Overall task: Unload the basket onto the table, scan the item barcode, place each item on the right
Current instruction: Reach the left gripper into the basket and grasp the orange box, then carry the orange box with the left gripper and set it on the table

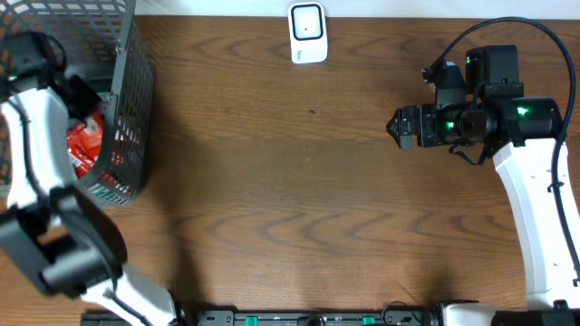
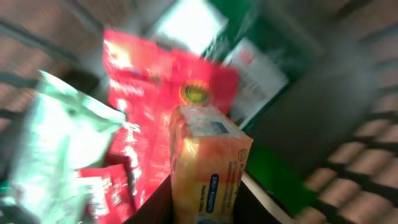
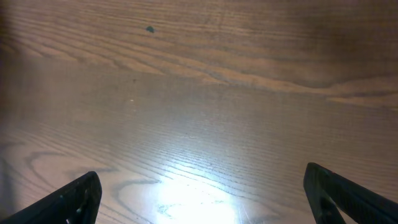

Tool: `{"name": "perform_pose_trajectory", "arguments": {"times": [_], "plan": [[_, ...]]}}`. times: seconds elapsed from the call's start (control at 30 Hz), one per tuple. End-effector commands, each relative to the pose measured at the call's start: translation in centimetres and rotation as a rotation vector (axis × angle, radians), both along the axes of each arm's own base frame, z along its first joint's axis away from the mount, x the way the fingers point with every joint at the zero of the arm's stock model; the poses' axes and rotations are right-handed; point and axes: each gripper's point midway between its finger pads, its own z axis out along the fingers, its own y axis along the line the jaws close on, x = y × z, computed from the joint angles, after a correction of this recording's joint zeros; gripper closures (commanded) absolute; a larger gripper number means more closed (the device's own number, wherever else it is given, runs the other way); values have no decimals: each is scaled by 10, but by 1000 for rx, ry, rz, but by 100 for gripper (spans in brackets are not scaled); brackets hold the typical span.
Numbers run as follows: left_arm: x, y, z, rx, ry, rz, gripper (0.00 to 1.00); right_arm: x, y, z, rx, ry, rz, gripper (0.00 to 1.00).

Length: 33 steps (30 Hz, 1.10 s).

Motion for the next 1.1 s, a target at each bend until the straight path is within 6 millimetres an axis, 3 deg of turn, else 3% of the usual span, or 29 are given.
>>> {"name": "perform_pose_trajectory", "arguments": {"times": [0.0,0.1,0.17,0.3,0.43,0.53,0.63,0.73,0.9,0.93,0.97,1.0,1.07], "plan": [[-12,-2,101,109,-218,10,75,1,2,7,12,-28,12,1],[-34,-14,158,159,-342,5,75,4,-1,9,19,-43,1,1],[-50,-37,189,137,-424,-38,75,6,-5,10,28,-42,-29,1],[-72,-80,213,98,-472,-127,75,9,-11,14,73,-51,-43,1],[-84,-153,214,37,-453,-308,75,15,-28,23,159,-77,-84,1],[-81,-216,192,-48,-376,-459,76,14,-54,22,159,-70,-159,1],[-75,-264,165,-107,-301,-564,76,12,-66,20,156,-61,-190,1],[-65,-339,114,-152,-146,-727,76,8,-75,17,142,-48,-204,1],[-53,-423,44,-170,-13,-871,76,4,-80,13,112,-23,-223,1],[-53,-456,19,-181,15,-935,76,4,-80,12,111,-21,-223,1],[-55,-469,11,-190,23,-961,76,4,-81,12,108,-20,-225,1],[-58,-496,-9,-199,41,-1012,76,4,-83,11,95,-19,-232,1],[-63,-522,-32,-197,57,-1060,76,4,-83,11,93,-19,-233,1]]}}
